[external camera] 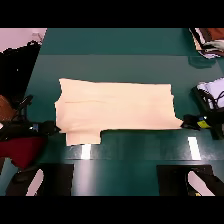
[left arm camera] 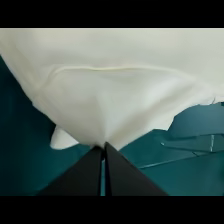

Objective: Fold the shirts.

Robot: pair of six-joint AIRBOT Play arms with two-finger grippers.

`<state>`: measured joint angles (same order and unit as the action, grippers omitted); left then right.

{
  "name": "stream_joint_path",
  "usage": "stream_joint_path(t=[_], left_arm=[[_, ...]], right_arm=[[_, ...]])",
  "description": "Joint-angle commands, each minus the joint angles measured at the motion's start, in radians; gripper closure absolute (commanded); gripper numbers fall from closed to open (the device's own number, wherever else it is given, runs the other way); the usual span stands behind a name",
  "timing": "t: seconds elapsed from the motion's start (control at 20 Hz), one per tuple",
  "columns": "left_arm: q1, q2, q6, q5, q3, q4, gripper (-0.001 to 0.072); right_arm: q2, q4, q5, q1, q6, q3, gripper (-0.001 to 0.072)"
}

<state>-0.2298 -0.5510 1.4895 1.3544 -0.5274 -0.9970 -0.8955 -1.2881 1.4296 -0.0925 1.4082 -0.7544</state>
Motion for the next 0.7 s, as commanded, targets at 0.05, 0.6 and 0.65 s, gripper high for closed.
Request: stream_joint_path(t=[0.05, 0.6, 0.65], left_arm=[[0.000, 0.164, 0.113, 0.173, -0.017, -0.008, 0.0691], [0.000, -0.348, -0.169, -0.324, -0.162, 0.167, 0.0690], [0.000, -0.427, -0.200, -0.335, -0.210, 0.175, 0.0690]], right_arm=[[0.183, -0.092, 0.126, 0.001, 0.054, -0.002, 0.0695], [-0.225, -0.076, -0.027, 0.086, 0.080, -0.309, 0.0694], [-0.283, -0.041, -0.041, 0.086, 0.080, -0.346, 0.0694]])
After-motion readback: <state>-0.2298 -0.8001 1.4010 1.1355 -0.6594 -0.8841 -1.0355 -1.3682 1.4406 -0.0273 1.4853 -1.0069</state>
